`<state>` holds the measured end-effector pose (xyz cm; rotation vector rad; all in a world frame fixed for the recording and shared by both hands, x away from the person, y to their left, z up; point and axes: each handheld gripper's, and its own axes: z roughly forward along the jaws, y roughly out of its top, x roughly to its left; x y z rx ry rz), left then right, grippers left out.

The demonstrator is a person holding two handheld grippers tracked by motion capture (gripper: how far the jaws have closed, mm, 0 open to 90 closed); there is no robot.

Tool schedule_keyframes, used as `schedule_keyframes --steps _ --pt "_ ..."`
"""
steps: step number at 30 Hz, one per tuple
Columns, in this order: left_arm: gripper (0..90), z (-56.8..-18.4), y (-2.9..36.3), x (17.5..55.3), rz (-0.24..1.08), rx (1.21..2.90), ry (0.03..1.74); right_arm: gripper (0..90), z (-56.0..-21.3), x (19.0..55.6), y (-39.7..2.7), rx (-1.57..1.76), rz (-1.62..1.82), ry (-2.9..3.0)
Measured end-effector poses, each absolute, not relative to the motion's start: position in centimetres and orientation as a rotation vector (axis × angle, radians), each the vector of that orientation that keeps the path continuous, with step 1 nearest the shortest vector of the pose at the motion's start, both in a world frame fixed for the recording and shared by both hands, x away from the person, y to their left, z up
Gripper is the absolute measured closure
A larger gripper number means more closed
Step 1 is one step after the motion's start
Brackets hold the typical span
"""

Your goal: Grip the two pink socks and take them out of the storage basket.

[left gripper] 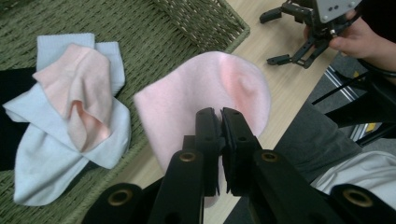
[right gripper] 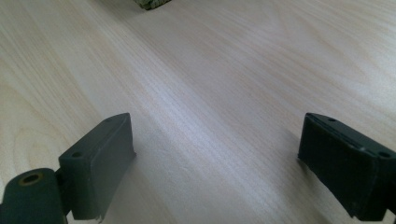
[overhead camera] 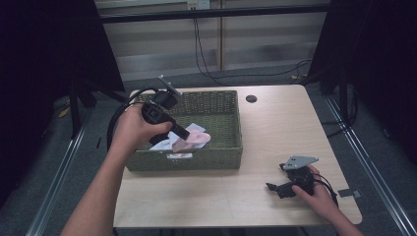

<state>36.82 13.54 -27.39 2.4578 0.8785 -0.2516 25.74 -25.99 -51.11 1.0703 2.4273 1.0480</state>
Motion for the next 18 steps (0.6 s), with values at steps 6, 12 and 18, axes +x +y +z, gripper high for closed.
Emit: schedule_keyframes --steps 6,12,18 --pt "85.8 -27.5 13.7 36.2 -0.268 2.458 0.862 9.7 -51.1 25.7 -26.0 1.070 1.048 2.427" --pt "85.8 -27.6 13.8 35.5 -0.264 2.446 0.838 9.7 -51.1 25.7 -26.0 1.070 1.048 2.427" --pt "85.8 -28.0 13.7 35.0 -0.270 2.448 0.824 9.7 -51.1 25.7 -26.0 1.070 1.048 2.427"
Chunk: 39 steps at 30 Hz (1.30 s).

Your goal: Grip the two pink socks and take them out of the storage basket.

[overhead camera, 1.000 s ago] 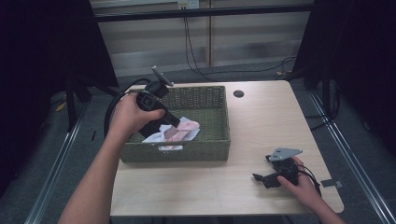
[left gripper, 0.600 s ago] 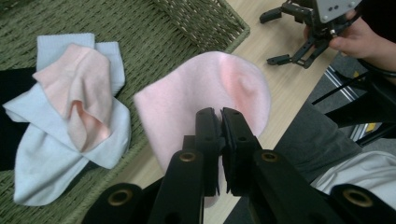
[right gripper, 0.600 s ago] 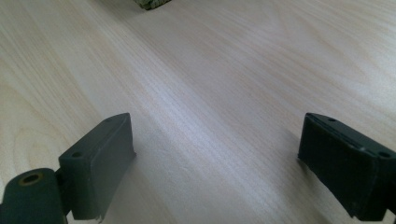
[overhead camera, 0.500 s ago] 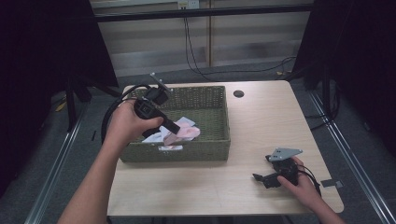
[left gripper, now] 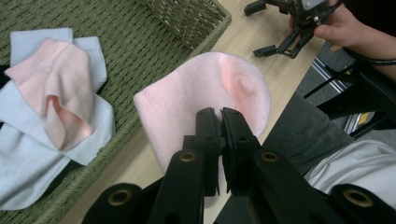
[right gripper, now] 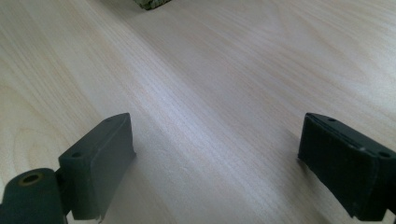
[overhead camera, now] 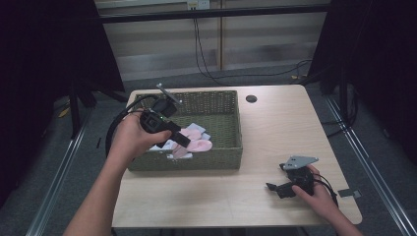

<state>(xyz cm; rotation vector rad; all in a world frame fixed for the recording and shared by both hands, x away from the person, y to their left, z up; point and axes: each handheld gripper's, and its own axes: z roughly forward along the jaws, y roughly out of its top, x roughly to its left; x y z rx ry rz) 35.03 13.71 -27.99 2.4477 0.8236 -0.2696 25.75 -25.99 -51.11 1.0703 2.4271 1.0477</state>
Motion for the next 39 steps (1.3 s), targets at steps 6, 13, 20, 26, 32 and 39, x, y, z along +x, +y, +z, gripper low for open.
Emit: schedule_keyframes --steps 6,13,20,26,32,39 --pt "85.8 -28.5 13.5 34.5 -0.276 2.458 0.803 9.7 -51.1 25.7 -26.0 1.070 1.047 2.427" --pt "85.7 -29.5 13.3 34.1 -0.286 2.460 0.792 9.7 -51.1 25.7 -26.0 1.075 1.047 2.428" --pt "85.3 -30.9 12.7 33.8 -0.310 2.477 0.787 9.7 -51.1 25.7 -26.0 1.070 1.045 2.431" --pt "85.1 -32.4 12.3 33.7 -0.321 2.484 0.797 9.7 -51.1 25.7 -26.0 1.070 1.045 2.431" --pt "85.1 -33.9 12.0 33.6 -0.335 2.492 0.798 9.7 -51.1 25.7 -26.0 1.070 1.045 2.431" --pt "85.1 -35.5 11.8 33.6 -0.331 2.501 0.824 9.7 -51.1 25.7 -26.0 1.070 1.045 2.431"
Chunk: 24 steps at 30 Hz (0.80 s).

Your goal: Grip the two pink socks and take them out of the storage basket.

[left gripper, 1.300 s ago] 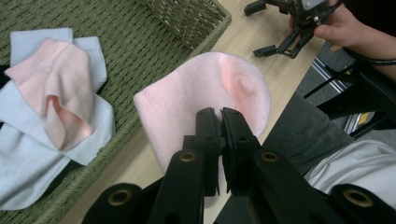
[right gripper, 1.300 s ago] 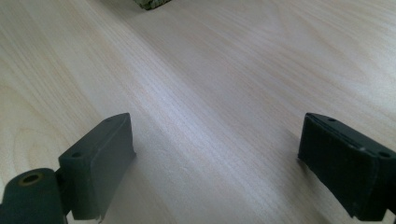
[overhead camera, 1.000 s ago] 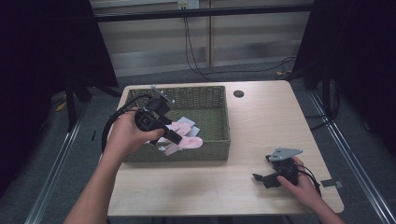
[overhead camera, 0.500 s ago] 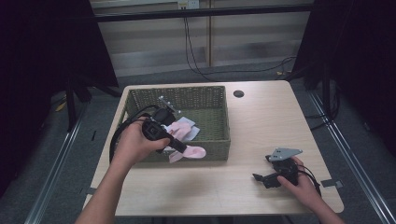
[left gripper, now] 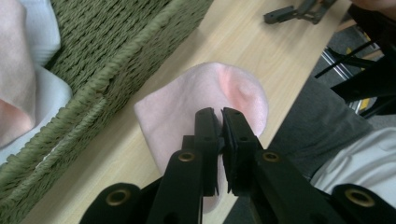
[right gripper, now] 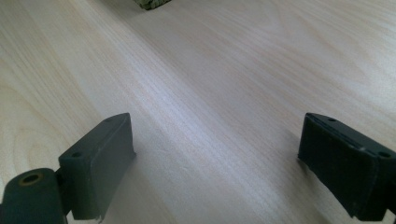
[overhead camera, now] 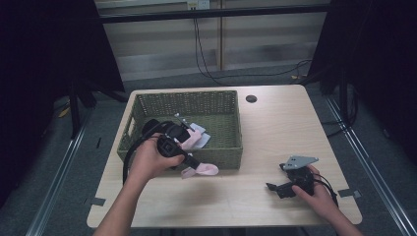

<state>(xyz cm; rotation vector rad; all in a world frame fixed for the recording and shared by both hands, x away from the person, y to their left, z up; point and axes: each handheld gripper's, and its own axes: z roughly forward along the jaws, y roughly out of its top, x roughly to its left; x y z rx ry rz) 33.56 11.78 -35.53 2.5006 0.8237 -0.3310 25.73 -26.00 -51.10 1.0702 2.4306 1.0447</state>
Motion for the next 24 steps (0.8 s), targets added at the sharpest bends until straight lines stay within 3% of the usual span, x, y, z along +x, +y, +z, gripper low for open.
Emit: schedule_keyframes --steps 12,24 --pt "83.6 -38.4 11.0 33.3 -0.341 2.512 0.843 9.7 -51.1 25.7 -26.0 1.070 1.045 2.431" --pt "65.8 -35.9 11.5 33.7 -0.283 2.461 0.822 9.7 -51.1 25.7 -26.0 1.070 1.045 2.431"
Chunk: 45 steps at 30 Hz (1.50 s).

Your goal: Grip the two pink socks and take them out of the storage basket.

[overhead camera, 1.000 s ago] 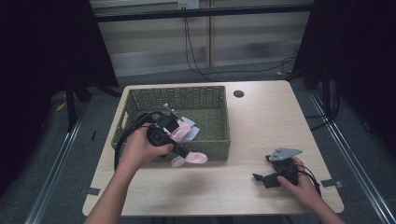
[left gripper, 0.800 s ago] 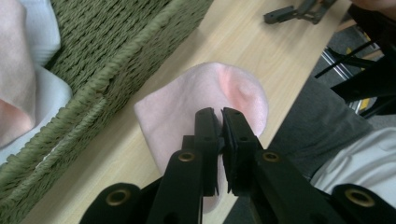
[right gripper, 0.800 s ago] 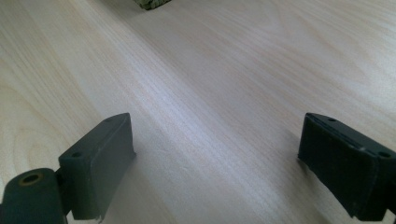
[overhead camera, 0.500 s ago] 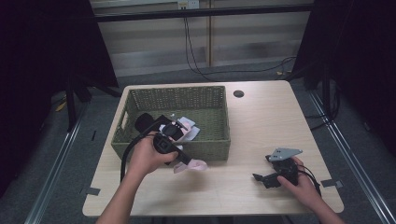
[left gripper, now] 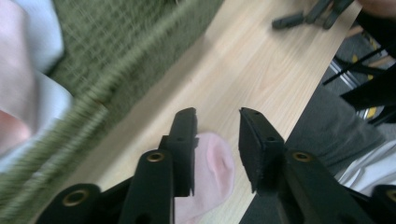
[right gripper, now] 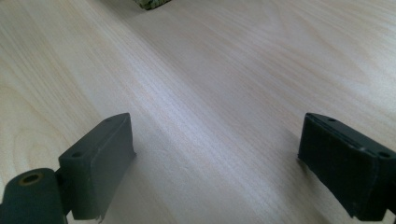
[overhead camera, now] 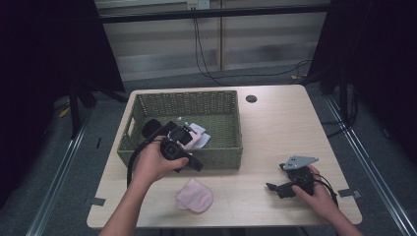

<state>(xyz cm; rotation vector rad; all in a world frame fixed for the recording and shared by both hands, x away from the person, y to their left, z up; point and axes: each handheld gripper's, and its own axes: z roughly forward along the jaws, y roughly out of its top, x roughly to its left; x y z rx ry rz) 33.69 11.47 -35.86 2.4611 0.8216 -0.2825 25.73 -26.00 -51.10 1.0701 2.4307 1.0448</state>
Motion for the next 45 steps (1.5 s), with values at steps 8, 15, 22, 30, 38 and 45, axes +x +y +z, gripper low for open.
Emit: schedule_keyframes --steps 8,15,22,30,38,45 --pt "50.7 -32.6 11.7 36.0 -0.123 2.393 0.798 9.7 -51.1 25.7 -26.0 1.070 1.045 2.431" --pt "46.0 -34.4 12.1 40.2 -0.031 2.402 0.916 9.7 -51.1 25.7 -26.0 1.070 1.045 2.430" --pt "43.0 -37.7 13.0 43.6 0.019 2.418 1.007 9.7 -51.1 25.7 -26.0 1.074 1.047 2.428" --pt "41.3 -41.1 14.4 45.4 -0.011 2.445 1.099 9.7 -51.1 25.7 -26.0 1.075 1.047 2.428" --pt "66.5 -42.4 14.9 45.5 -0.097 2.490 1.178 9.7 -51.1 25.7 -26.0 1.074 1.047 2.428" --pt "85.2 -41.5 14.8 45.1 -0.098 2.485 1.197 9.7 -51.1 25.7 -26.0 1.074 1.048 2.429"
